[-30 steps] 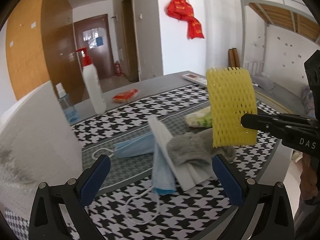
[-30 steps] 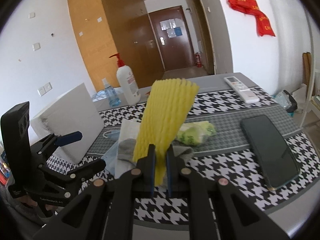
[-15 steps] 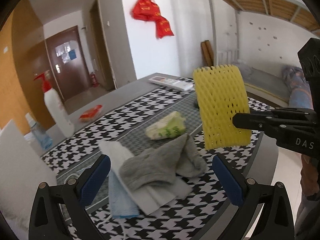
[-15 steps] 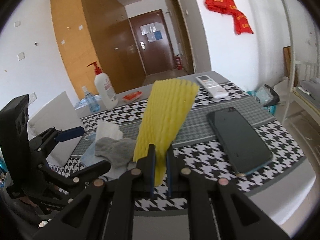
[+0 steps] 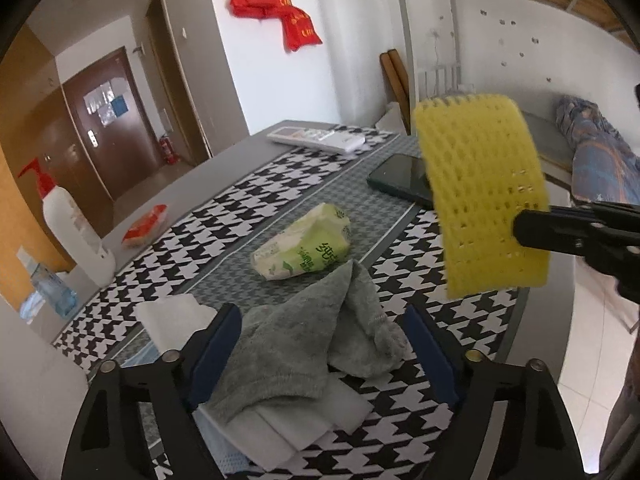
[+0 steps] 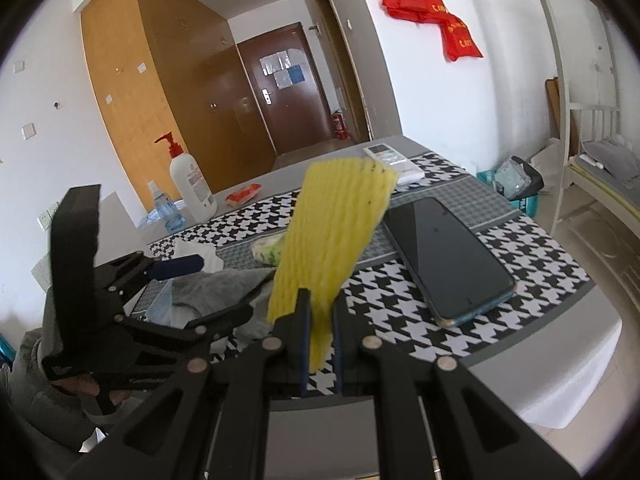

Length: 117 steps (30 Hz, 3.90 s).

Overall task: Organize soft objects
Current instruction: 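Lift the yellow sleeve with the right gripper while the left gripper reaches the grey sock, then grasp the grey sock with the left gripper and lift it, then carry the yellow sleeve over the white foam box and release it inside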

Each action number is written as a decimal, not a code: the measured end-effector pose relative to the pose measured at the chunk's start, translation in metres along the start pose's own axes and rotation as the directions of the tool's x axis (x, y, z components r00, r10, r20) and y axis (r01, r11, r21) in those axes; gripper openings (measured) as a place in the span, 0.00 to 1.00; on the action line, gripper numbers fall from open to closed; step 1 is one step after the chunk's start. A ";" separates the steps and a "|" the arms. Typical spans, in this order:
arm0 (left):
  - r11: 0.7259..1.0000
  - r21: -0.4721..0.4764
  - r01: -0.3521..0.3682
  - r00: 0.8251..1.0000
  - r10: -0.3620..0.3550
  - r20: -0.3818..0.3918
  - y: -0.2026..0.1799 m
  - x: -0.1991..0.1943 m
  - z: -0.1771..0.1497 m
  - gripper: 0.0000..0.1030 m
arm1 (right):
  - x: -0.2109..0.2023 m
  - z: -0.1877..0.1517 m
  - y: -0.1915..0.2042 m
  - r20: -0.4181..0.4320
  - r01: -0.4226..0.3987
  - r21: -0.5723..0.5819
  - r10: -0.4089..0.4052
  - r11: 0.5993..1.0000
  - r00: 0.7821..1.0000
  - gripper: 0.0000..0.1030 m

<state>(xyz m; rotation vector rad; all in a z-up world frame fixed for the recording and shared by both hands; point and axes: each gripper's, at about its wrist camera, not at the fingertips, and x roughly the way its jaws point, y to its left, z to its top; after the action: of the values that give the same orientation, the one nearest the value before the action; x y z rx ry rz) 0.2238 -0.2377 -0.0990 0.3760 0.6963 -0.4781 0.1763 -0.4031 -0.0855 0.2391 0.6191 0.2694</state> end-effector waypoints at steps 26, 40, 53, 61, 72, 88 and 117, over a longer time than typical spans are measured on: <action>0.994 -0.094 0.047 0.997 -0.041 0.067 0.015 -0.046 0.009 0.12 | -0.010 0.007 0.021 0.023 -0.022 -0.047 0.023 0.999 0.999 0.12; 0.993 -0.121 -0.010 0.983 0.032 0.179 0.032 -0.099 0.006 0.12 | -0.024 0.011 0.053 0.060 -0.045 -0.104 0.052 0.994 0.997 0.12; 0.985 -0.168 -0.047 0.968 0.086 0.235 0.053 -0.129 -0.001 0.12 | -0.029 0.022 0.077 0.108 -0.058 -0.150 0.075 0.987 0.991 0.12; 0.978 -0.192 -0.076 0.956 0.127 0.265 0.067 -0.148 -0.007 0.12 | -0.029 0.027 0.096 0.127 -0.069 -0.187 0.094 0.980 0.987 0.12; 0.970 -0.217 -0.110 0.934 0.176 0.311 0.081 -0.172 -0.020 0.12 | -0.029 0.033 0.121 0.143 -0.088 -0.224 0.122 0.971 0.982 0.12; 0.948 -0.272 -0.163 0.898 0.257 0.357 0.109 -0.205 -0.035 0.12 | -0.022 0.039 0.160 0.158 -0.122 -0.262 0.167 0.957 0.973 0.12; 0.853 -0.421 -0.310 0.818 0.465 0.340 0.167 -0.246 -0.067 0.12 | 0.006 0.057 0.235 0.097 -0.253 -0.369 0.308 0.894 0.947 0.12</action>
<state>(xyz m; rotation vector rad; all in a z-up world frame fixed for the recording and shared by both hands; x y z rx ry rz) 0.1145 0.0046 0.0500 0.0624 0.2420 -0.0239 0.1738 -0.1883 0.0261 -0.0002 0.3718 0.6308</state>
